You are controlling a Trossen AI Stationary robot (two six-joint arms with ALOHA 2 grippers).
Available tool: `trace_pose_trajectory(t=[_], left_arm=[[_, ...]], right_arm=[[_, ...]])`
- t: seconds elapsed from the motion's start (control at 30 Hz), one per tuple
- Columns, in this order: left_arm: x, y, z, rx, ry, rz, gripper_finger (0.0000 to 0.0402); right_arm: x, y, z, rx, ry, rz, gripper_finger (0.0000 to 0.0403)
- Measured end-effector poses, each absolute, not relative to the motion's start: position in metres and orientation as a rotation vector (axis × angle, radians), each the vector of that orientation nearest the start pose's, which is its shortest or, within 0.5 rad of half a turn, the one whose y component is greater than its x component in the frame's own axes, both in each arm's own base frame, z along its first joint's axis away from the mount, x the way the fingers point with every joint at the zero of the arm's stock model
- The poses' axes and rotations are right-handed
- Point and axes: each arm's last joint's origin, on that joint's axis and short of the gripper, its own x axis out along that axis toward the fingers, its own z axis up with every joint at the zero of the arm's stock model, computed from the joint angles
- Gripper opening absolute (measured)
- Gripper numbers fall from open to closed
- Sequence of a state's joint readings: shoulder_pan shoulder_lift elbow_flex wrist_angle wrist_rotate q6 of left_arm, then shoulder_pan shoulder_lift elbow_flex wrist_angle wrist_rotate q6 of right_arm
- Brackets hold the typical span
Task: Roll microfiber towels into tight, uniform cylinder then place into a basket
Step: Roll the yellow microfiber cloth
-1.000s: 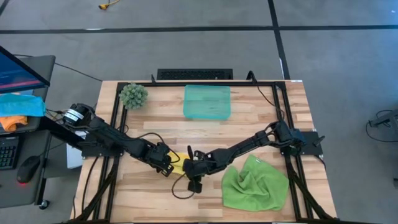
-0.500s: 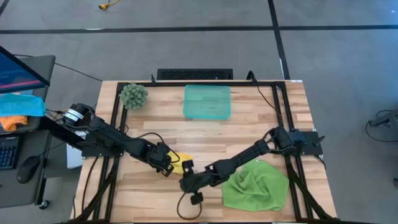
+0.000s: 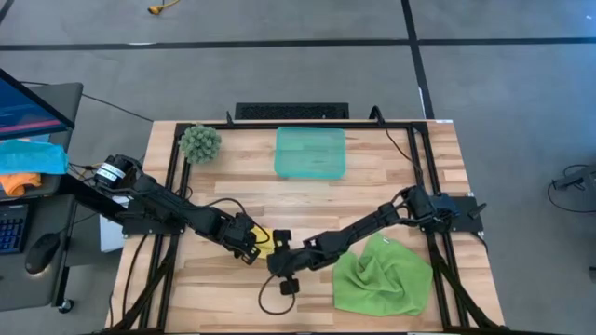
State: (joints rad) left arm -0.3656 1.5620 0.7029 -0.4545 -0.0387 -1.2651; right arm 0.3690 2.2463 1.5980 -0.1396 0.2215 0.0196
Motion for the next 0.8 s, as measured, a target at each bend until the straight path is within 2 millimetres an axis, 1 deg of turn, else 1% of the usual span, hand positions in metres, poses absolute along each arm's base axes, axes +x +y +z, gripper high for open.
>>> trace_pose_trajectory(t=[0.17, 0.3, 0.4, 0.8], left_arm=[[0.232, -0.088, 0.128, -0.808, 1.243, 0.555, 0.0012], [0.232, -0.088, 0.128, -0.808, 1.243, 0.555, 0.0012], [0.232, -0.088, 0.128, -0.808, 1.243, 0.555, 0.0012], [0.232, -0.088, 0.128, -0.789, 1.247, 0.540, 0.0015]], right_arm=[[0.454, 0.165, 0.141, -0.213, 0.769, 0.121, 0.0118], [0.453, 0.159, 0.137, -0.197, 0.820, 0.099, 0.0118], [0.453, 0.156, 0.135, -0.184, 0.821, 0.088, 0.0118], [0.449, 0.150, 0.130, -0.157, 0.880, 0.053, 0.0118]])
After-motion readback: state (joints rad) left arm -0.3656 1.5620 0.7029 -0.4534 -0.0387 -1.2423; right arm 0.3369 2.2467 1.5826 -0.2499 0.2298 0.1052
